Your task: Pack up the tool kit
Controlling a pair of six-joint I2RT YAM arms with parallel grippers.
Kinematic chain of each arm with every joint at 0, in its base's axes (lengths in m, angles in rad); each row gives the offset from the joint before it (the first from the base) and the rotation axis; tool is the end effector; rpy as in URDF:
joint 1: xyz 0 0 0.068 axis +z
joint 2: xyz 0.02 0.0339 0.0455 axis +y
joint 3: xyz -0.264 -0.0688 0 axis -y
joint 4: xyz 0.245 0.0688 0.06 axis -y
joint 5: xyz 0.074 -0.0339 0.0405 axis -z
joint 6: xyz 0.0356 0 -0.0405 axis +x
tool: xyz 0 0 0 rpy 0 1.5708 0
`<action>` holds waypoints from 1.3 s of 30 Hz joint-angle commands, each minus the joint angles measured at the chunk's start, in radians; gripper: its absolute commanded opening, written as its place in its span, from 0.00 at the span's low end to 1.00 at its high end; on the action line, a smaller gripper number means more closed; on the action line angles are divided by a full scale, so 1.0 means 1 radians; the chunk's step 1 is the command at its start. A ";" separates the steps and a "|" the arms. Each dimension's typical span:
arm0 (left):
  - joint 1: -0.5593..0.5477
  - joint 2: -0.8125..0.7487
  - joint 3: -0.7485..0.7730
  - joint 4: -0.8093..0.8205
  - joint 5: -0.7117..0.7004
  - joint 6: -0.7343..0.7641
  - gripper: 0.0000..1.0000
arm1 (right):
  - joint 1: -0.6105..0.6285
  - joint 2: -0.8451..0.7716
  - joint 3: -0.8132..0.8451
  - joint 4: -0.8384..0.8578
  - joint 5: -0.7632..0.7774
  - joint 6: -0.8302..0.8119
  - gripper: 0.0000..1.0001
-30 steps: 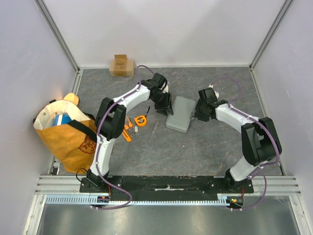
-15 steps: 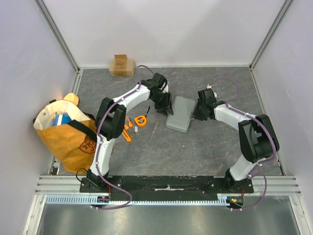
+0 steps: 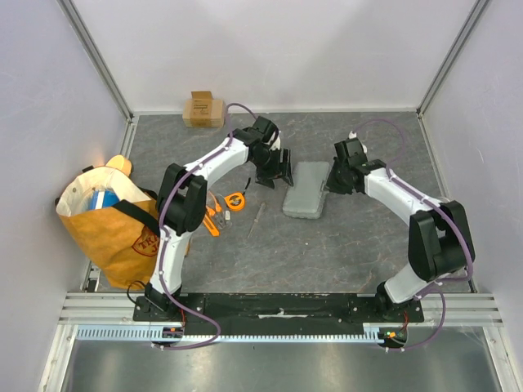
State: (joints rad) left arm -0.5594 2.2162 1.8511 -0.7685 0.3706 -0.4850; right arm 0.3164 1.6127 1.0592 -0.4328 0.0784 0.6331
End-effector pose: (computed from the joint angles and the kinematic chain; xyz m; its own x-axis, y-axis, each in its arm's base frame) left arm 0.3953 -0.2627 0.1959 -0.9705 0.0949 -0.2216 0.1946 0.8511 -0.4877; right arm 0.3158 0.1005 0.2082 -0.7982 0.3593 -0.4835 0.2520 0.9282 0.2738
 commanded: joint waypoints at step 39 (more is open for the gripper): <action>0.068 -0.182 -0.118 0.035 -0.263 -0.006 0.92 | -0.138 0.058 0.143 -0.064 0.319 -0.279 0.37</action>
State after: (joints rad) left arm -0.5095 2.1269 1.7405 -0.7162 0.1802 -0.5488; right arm 0.1810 1.6531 1.1263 -0.5636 0.3271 0.4061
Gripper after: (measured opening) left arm 0.908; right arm 0.233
